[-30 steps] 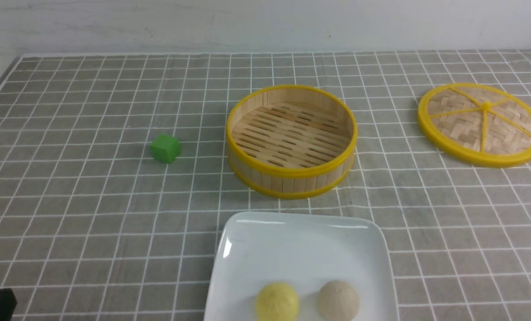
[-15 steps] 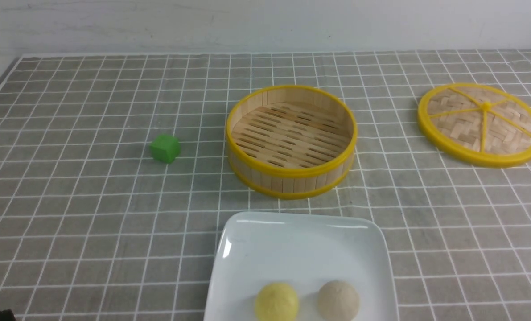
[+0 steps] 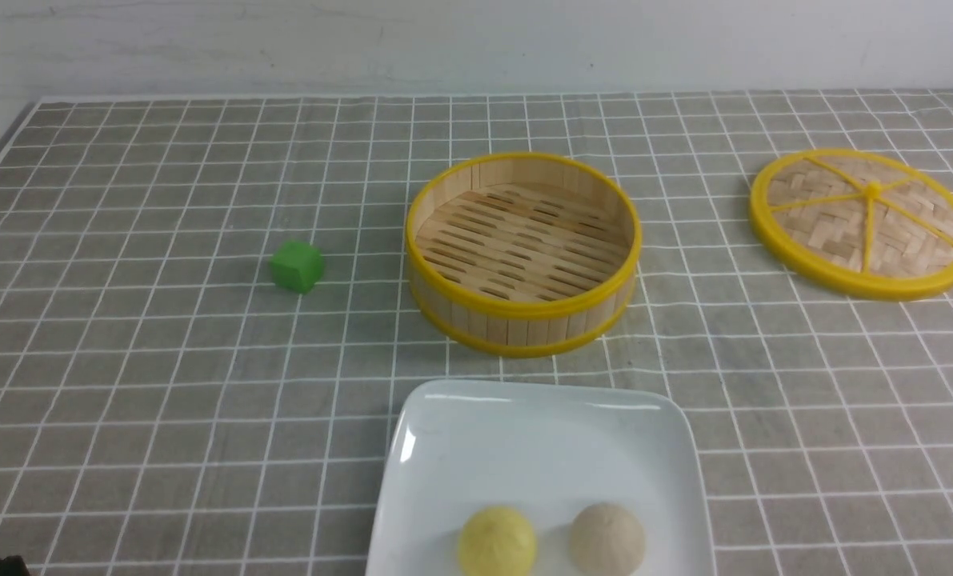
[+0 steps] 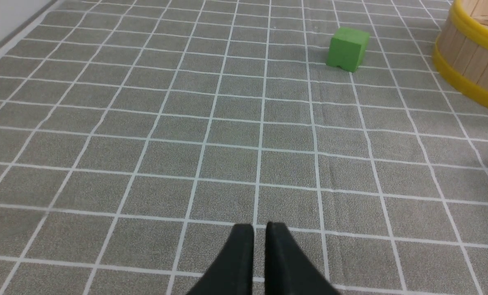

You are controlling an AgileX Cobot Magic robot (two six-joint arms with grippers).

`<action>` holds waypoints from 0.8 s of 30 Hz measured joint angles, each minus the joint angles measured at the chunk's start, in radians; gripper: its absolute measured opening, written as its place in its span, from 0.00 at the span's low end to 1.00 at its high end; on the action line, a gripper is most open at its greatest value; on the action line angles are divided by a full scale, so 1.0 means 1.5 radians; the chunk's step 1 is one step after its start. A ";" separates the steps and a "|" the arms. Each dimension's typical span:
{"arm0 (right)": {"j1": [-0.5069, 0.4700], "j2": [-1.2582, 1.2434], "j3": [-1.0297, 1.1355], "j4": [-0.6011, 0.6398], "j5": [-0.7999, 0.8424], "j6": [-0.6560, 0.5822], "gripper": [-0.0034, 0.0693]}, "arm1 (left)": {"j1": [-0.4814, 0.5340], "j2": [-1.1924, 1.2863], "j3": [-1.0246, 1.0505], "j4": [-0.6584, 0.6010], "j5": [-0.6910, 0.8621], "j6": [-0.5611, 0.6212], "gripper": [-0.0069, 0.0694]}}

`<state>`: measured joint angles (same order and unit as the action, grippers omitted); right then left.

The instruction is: Put the steamed buns into the plate on the grey tablecloth.

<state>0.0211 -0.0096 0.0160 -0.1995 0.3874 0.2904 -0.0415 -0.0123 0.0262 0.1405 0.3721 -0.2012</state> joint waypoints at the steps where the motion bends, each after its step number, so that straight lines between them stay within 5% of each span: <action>1: 0.000 0.000 0.000 0.000 0.000 0.000 0.31 | 0.000 0.000 0.000 0.000 0.000 0.000 0.18; 24: 0.000 0.000 0.000 0.000 0.000 0.000 0.36 | 0.000 0.000 0.000 0.001 0.000 0.000 0.20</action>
<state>0.0211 -0.0096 0.0160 -0.1991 0.3874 0.2904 -0.0415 -0.0123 0.0262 0.1414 0.3721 -0.2012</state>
